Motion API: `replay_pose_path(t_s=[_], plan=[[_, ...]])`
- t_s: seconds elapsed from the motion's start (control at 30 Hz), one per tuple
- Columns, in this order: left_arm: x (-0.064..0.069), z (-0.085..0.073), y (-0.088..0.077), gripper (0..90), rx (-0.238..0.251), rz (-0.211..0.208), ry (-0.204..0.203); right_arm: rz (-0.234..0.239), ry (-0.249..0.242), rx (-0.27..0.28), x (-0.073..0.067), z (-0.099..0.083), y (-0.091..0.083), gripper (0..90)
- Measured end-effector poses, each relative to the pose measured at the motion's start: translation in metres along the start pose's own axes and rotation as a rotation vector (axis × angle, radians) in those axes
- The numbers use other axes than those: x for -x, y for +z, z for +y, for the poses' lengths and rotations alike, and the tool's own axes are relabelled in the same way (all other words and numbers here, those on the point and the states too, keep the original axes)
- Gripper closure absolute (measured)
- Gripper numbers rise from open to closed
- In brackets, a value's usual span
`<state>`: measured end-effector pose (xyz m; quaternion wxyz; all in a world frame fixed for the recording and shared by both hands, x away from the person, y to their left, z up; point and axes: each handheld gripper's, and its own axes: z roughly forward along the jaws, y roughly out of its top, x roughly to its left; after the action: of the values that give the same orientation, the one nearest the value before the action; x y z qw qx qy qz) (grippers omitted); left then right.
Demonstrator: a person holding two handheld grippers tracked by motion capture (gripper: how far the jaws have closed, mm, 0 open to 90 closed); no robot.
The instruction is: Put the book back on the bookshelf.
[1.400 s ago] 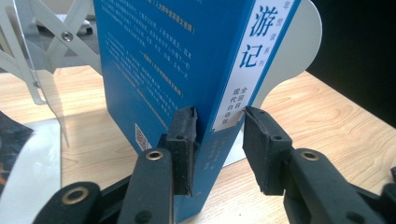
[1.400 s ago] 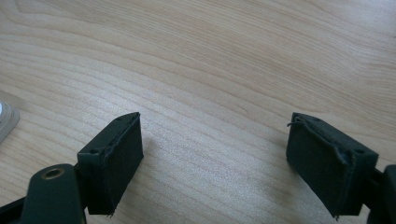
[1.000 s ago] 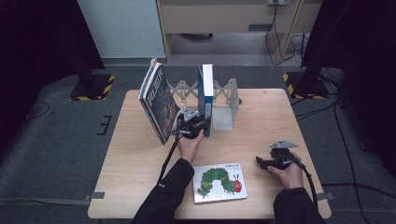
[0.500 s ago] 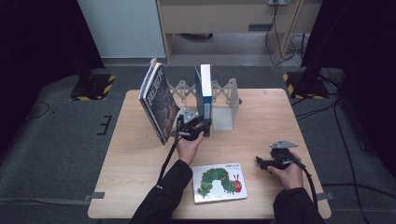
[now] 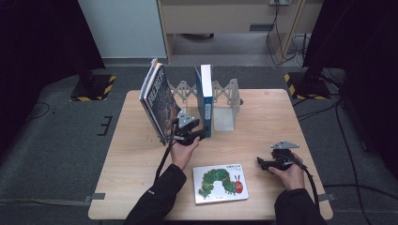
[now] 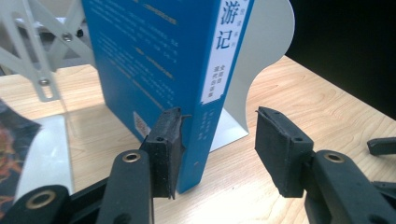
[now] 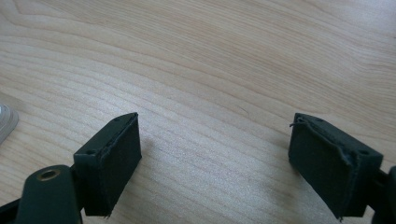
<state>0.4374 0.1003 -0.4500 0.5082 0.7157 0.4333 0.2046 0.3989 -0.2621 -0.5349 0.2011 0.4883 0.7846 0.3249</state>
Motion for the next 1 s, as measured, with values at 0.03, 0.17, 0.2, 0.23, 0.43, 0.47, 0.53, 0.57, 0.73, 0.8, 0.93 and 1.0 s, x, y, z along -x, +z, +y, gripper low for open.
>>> replay_pose_path(t_s=[0.03,0.17,0.2,0.23,0.43,0.47,0.53,0.57,0.73,0.8,0.93,1.0], plan=[[-0.001,0.0,-0.003,49.8,-0.001,0.0,0.004,0.0,0.0,0.001,0.0,0.0,0.0,16.4],[-0.006,-0.001,-0.017,46.8,-0.007,0.0,-0.001,0.0,0.004,-0.002,0.0,0.0,0.0,16.1],[-0.008,-0.002,-0.02,46.1,-0.011,0.003,0.004,-0.002,0.002,-0.001,0.0,0.0,0.0,16.1],[-0.009,-0.003,-0.023,45.4,-0.017,0.006,0.008,-0.003,0.003,-0.003,0.0,0.0,0.0,16.1],[-0.01,-0.007,-0.034,42.3,-0.056,0.003,0.012,0.0,0.008,-0.03,-0.001,0.001,-0.004,19.3],[-0.008,-0.008,-0.037,41.6,-0.065,0.007,0.034,0.003,0.022,-0.036,-0.001,0.001,-0.005,19.5],[-0.006,-0.012,-0.043,40.5,-0.083,-0.003,0.058,0.01,0.033,-0.031,-0.001,0.002,-0.006,20.2],[-0.006,-0.015,-0.046,40.1,-0.088,-0.008,0.063,0.01,0.035,-0.027,-0.001,0.003,-0.007,20.2],[-0.005,-0.03,-0.063,37.5,-0.114,-0.041,0.054,0.03,0.025,-0.01,-0.006,0.006,-0.012,21.1],[-0.004,-0.036,-0.068,36.4,-0.135,-0.046,0.073,0.037,0.024,-0.004,-0.008,0.007,-0.014,21.9],[-0.003,-0.049,-0.075,33.7,-0.171,-0.058,0.076,0.059,0.03,0.018,-0.013,0.009,-0.019,23.0],[-0.003,-0.054,-0.078,33.0,-0.19,-0.063,0.073,0.066,0.032,0.024,-0.016,0.011,-0.021,23.1]])
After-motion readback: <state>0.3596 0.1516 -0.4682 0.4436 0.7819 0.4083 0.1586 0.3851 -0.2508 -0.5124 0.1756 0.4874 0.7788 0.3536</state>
